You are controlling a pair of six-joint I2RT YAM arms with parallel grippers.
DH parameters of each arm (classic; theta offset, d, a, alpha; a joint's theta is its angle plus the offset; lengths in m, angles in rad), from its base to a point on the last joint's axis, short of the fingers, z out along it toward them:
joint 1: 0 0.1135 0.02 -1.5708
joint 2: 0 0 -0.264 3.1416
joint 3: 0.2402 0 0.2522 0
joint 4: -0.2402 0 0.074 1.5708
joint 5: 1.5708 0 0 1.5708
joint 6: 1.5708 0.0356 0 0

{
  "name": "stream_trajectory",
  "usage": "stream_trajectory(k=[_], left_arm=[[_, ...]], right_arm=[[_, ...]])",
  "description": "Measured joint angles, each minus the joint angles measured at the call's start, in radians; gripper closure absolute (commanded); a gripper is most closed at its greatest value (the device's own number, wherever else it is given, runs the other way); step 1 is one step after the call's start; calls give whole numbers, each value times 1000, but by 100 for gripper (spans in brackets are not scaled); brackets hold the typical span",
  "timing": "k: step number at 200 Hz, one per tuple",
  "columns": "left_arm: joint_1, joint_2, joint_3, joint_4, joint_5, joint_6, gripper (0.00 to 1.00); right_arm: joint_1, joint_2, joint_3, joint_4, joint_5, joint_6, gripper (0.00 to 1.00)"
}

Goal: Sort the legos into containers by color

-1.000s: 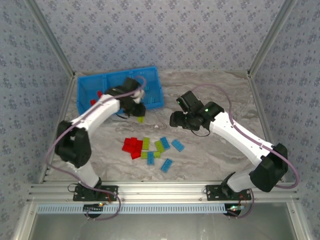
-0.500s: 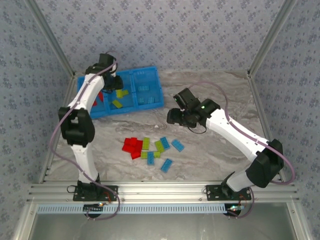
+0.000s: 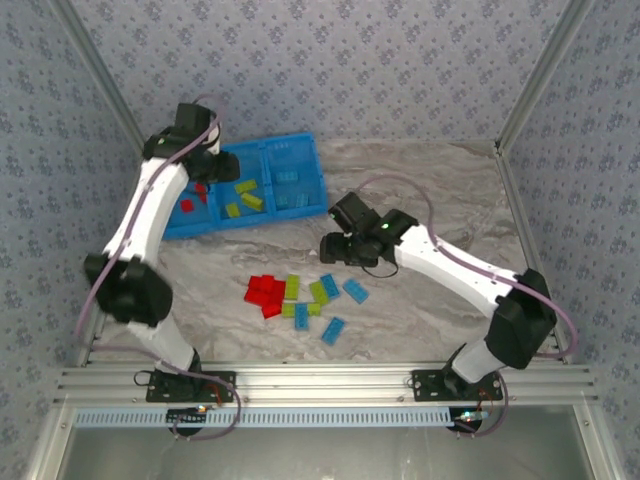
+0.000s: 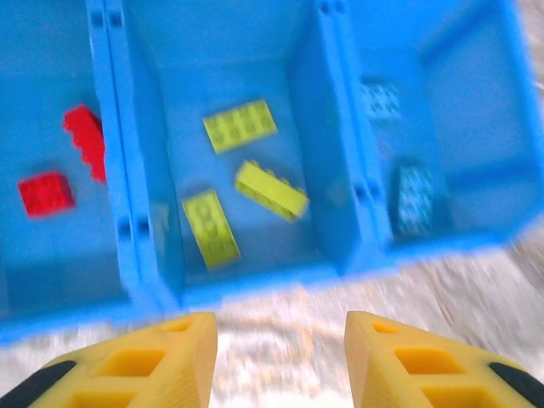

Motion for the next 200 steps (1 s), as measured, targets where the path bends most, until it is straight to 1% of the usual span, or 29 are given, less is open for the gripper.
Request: stream_trajectory(k=[15,34,47,64,72,92,109,123,154,167,175,189,200], left_arm=[[-44,-200,-140,-1,25,28,53],[-123,-426,-327,13,47,53,52],[-158,-531,-444,15,58,53,51],[-165,-628,-574,10,66,33,48],[-165,-650,-614,5,70,22,48],[-165,-658,-668,-4,77,2,47],[-165,-659,-674,-8,80,-1,46],[-165,-658,-673,-6,79,-1,45],[-165,-636,-659,-1,82,-1,39],[-165,-627,-658,5,87,-3,32],[-165,-626,-658,9,92,0,27],[-165,-626,-658,19,95,-2,21],[-165,-626,-658,22,97,-6,18]], right_arm=[[28,71,-5,11,-7,-5,29],[61,166,-3,20,-2,-15,34],[74,215,-3,21,5,-15,35],[78,257,-3,27,8,-18,36],[78,270,-2,31,8,-18,37],[75,304,14,37,8,-30,46],[75,335,27,51,12,-42,56],[76,348,31,55,19,-39,60],[76,359,44,54,43,-36,62],[75,365,46,55,48,-36,62],[76,365,47,55,53,-36,59],[76,367,47,55,59,-31,50],[76,371,51,53,63,-35,49]])
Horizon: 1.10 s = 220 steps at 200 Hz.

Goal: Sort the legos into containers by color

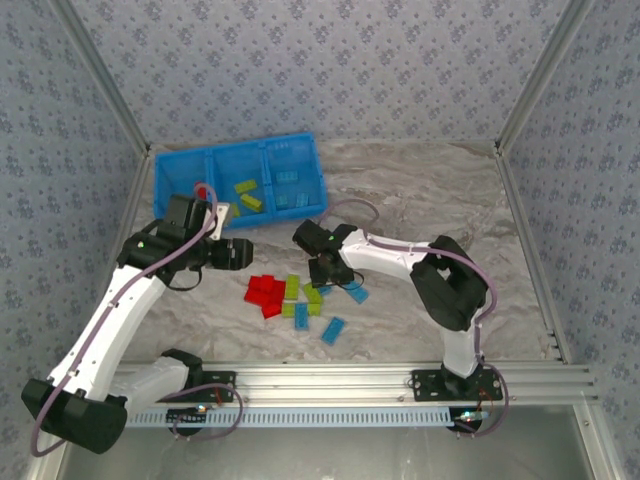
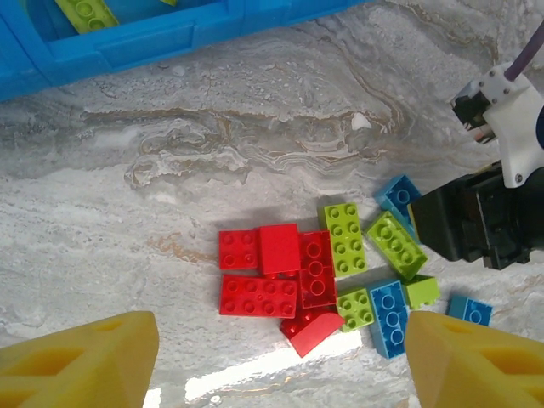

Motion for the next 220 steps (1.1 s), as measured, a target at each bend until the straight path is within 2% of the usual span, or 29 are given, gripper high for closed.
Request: stream_trajectory(k=[16,43,80,132,169,204,220], left_arm=[[0,-1,0,0,1,2,15],[0,-1,0,0,1,1,11],[0,-3,0,0,0,1,10],[0,-6,0,0,0,-1,8],[0,-6,0,0,-3,-3,7],[0,-6,0,1,-3,-3,7],[0,-6,0,1,-6,-3,7]], right_arm=[[0,7,10,2,-1,-1,57],[0,26,29,5,-3,-1,65],[-8,37,46,16,-8,6,82],[-27,37,60,5,-3,-13,84],[-45,8,68,-29,20,-36,90],[-64,-12,142,-50,37,-56,94],[-68,-13,180,-55,44,-60,91]])
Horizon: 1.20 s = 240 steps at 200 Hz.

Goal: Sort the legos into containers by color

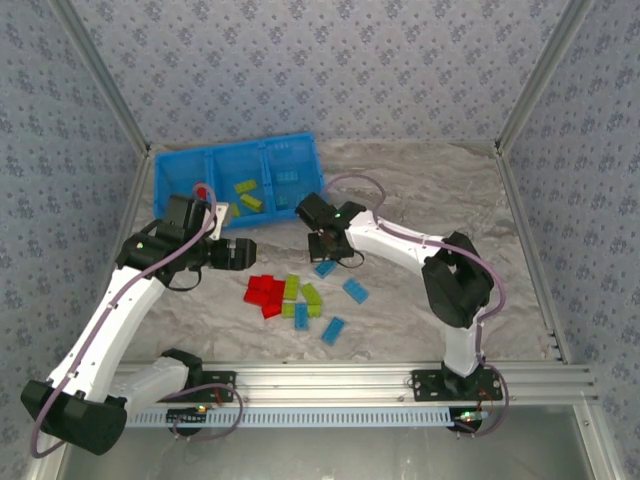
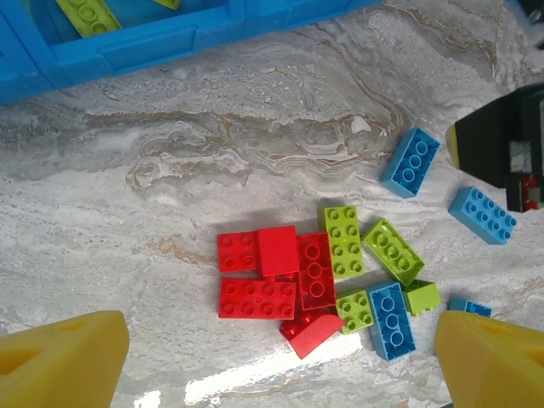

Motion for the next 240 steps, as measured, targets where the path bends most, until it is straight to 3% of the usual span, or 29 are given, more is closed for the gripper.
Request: stream_trajectory(k=[13,27,40,49,67,99,117,133,158,174,205,240], left_arm=[[0,-1,0,0,-5,0,6],[0,-3,0,0,-11,0,6],[0,-5,0,0,-16,0,6],[0,-7,0,-1,-20,0,6],[0,-8,0,0,-23,0,6],[0,-8,-1,0,-23,0,6],[0,-7,-2,0,-23,0,5],[0,-6,-2,-1,-23,1,5],[0,-7,-2,-2,-23,5,3],[0,-13,-7,0,-19,17,1],[0,-83,-48,20,93,86,1],[-5,-180,-62,30,270,204,1]], right_arm=[[0,0,35,-11,9,0,80],[0,0,67,-39,24,13,40],[-6,0,81,-61,27,43,21],[-13,0,80,-74,19,72,14],[-30,0,53,-83,-13,177,10],[-45,42,25,-76,-63,341,9],[-49,108,41,-69,-93,399,14],[-53,179,60,-61,-118,433,28],[-59,216,62,-80,-122,481,60],[-64,213,60,-71,-122,501,72],[-64,195,60,-78,-109,472,75],[-64,149,169,-99,-87,297,74]])
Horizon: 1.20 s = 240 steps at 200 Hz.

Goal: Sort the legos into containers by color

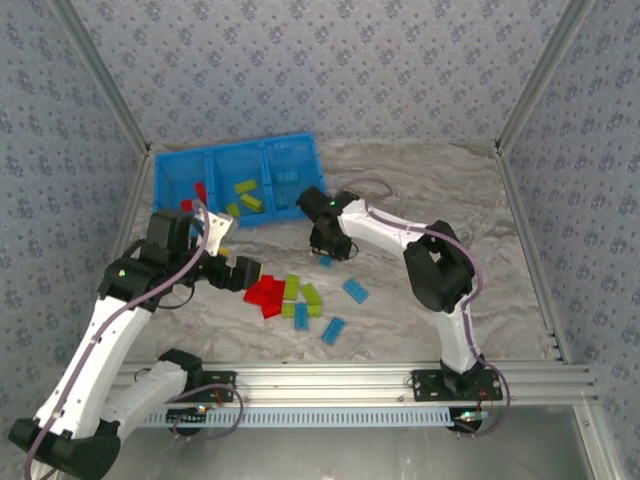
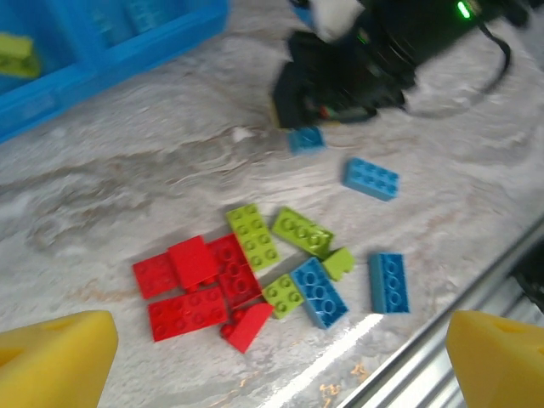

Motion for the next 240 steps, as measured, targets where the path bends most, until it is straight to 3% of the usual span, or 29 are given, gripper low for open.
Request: stream_trajectory(k=[37,72,110,143,179,199,221,240], left_arm=[[-6,-15,-2,10,52,46,1],[-6,5,-2,22,-9,8,1],[-6,16,-2,13,-85,-42,1],[-6,16,-2,14,-106,-76,1],[-7,45,-2,31,-148,-155,1],[-20,74,-21,81,-203,-227,8],[-65,154,-28,118,-256,-330,19],[-133,279,-4,123,-292,-404,29]], right_arm=[[1,56,372,16,90,-245,72],[-18,308,766,24,192,-391,67],[-64,515,880,54,192,-479,52],[-78,550,929,88,151,-531,45],[-69,486,966,109,99,-536,44],[-65,390,964,55,80,-529,39],[-67,201,898,-29,67,-515,36],[-74,-45,726,-81,67,-504,35]])
